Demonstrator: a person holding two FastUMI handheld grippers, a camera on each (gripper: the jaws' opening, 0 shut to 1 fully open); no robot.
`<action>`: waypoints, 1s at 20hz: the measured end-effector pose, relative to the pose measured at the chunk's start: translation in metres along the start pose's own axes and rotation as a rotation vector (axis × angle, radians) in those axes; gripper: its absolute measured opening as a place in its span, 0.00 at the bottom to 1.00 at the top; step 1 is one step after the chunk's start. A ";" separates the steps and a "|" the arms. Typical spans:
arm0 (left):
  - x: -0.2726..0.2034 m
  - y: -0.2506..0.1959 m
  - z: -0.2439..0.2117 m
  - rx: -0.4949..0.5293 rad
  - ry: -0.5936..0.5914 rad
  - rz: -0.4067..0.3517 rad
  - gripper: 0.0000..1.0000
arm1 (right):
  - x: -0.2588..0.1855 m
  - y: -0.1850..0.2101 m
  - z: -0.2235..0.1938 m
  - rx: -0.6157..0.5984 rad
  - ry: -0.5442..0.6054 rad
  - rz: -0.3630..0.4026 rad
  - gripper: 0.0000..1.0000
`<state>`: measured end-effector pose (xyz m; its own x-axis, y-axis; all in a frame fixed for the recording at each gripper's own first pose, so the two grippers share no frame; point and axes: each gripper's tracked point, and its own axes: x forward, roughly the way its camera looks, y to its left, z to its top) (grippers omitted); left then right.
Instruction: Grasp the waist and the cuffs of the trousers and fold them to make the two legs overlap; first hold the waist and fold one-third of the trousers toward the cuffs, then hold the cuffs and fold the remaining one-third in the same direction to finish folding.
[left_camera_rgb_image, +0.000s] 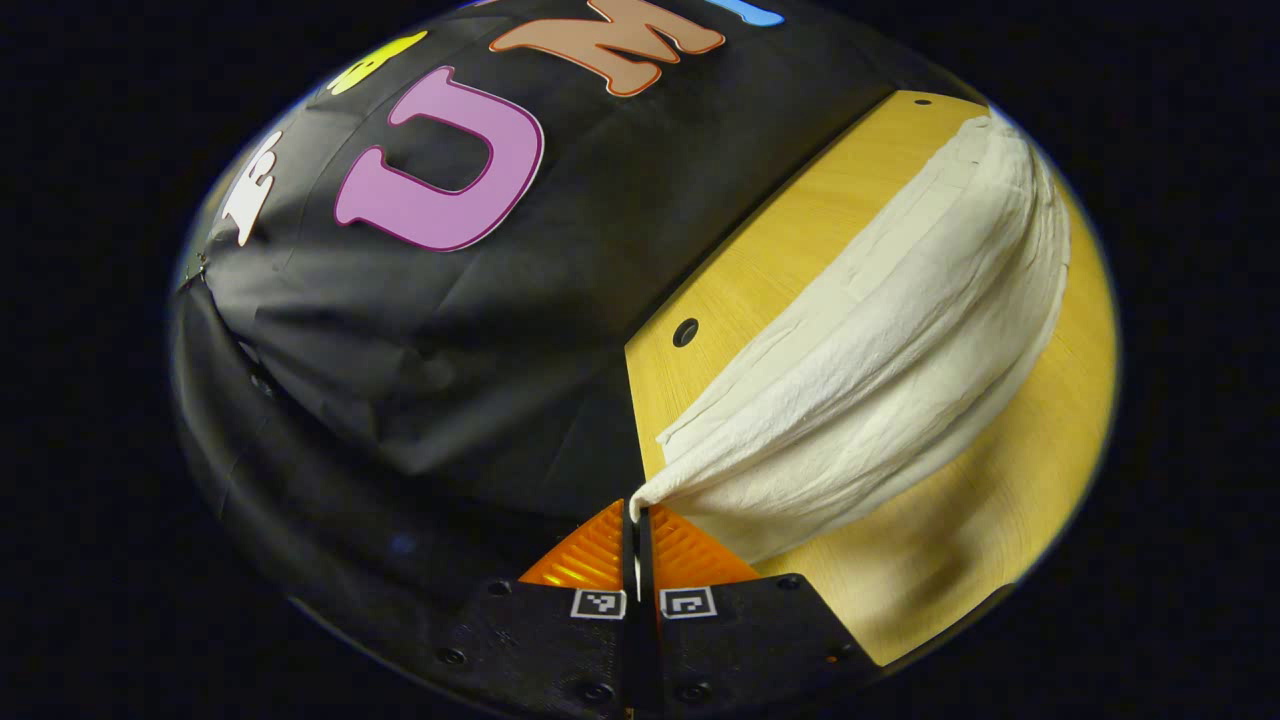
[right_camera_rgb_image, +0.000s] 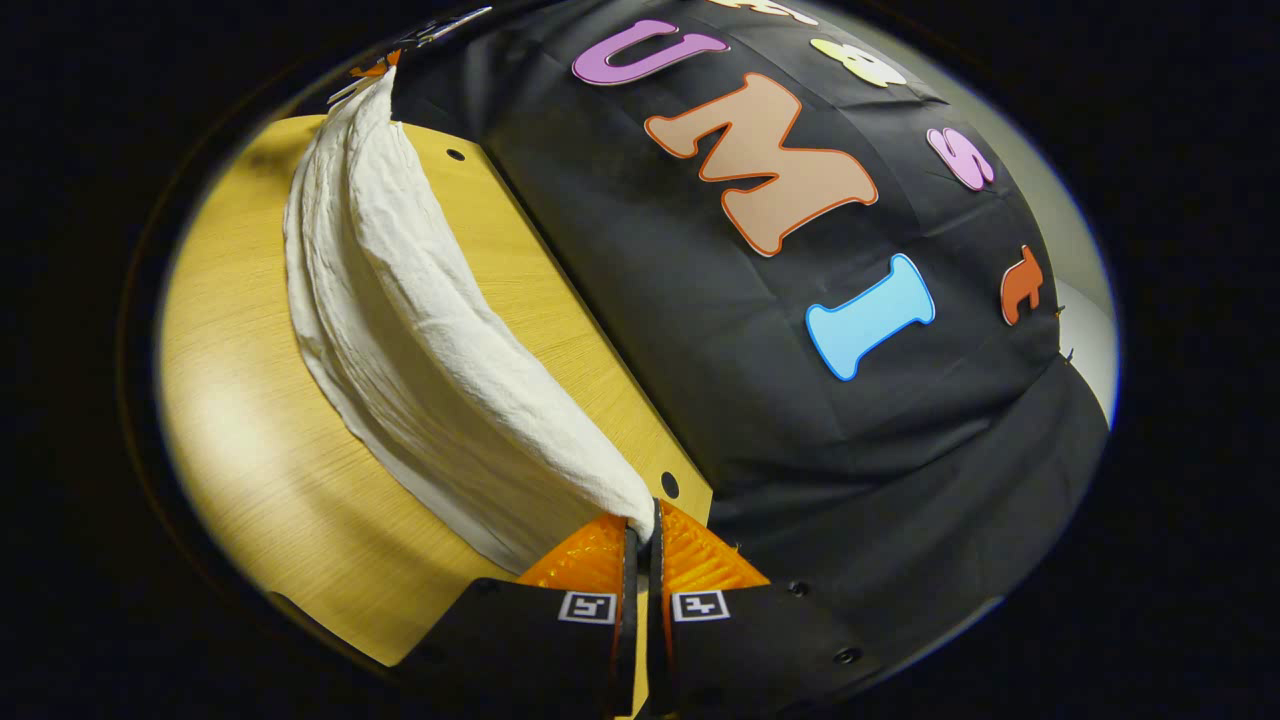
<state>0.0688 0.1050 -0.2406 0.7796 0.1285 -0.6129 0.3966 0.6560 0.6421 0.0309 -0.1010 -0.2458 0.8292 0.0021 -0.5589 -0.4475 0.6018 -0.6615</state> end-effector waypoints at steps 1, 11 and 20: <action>0.009 0.000 0.006 -0.005 -0.003 -0.006 0.00 | 0.009 0.002 0.001 0.000 0.014 0.005 0.06; 0.081 -0.036 0.005 -0.005 0.068 -0.096 0.00 | 0.110 0.043 -0.001 0.008 0.117 0.108 0.09; 0.126 -0.056 -0.001 -0.077 0.110 -0.085 0.00 | 0.169 0.077 -0.027 0.110 0.228 0.140 0.11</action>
<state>0.1445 0.0850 -0.3538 0.6854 0.1483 -0.7129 0.4171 0.7225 0.5513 0.1280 -0.0765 -0.4049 0.6595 -0.0808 -0.7473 -0.5030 0.6914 -0.5187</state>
